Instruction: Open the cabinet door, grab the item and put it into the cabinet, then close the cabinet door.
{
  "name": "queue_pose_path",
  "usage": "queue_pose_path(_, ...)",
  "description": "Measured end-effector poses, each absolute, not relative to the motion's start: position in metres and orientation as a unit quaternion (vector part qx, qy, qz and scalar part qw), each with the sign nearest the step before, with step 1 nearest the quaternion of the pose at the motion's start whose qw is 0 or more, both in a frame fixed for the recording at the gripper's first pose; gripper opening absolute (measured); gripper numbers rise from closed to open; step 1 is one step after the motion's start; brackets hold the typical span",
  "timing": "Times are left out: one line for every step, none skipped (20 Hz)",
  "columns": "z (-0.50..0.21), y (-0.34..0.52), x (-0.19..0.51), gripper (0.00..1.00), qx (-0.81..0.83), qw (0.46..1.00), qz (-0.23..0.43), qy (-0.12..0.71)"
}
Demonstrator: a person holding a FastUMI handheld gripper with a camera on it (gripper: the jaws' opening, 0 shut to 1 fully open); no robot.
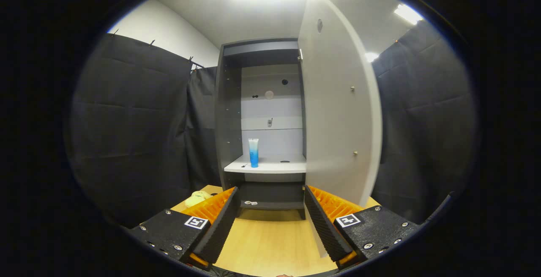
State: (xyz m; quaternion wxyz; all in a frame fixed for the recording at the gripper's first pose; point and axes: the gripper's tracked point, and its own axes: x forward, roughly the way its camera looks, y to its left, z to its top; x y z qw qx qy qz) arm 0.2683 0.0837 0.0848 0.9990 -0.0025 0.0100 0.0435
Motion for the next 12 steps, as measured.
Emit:
queue_pose_path(0.085,0.073,0.263,0.94,0.0,0.999,0.037,0.01)
queue_pose_path(0.085,0.059,0.259,0.94,0.004,1.0,0.028,0.011)
queue_pose_path(0.085,0.044,0.256,0.94,0.006,1.0,0.016,0.011)
queue_pose_path(0.087,0.026,0.253,0.94,0.007,1.0,0.0,0.011)
queue_pose_path(0.089,0.009,0.252,0.94,0.01,1.0,-0.016,0.009)
queue_pose_path(0.091,-0.007,0.249,0.94,0.015,0.999,-0.03,0.008)
queue_pose_path(0.093,-0.023,0.247,0.94,0.022,0.999,-0.044,0.007)
queue_pose_path(0.094,-0.037,0.246,0.94,0.027,0.998,-0.057,0.005)
queue_pose_path(0.096,-0.052,0.246,0.94,0.029,0.997,-0.072,0.004)
queue_pose_path(0.099,-0.065,0.244,0.94,0.031,0.996,-0.086,0.002)
queue_pose_path(0.1,-0.076,0.245,0.93,0.032,0.994,-0.102,0.001)
queue_pose_path(0.105,-0.09,0.247,0.93,0.033,0.993,-0.118,-0.003)
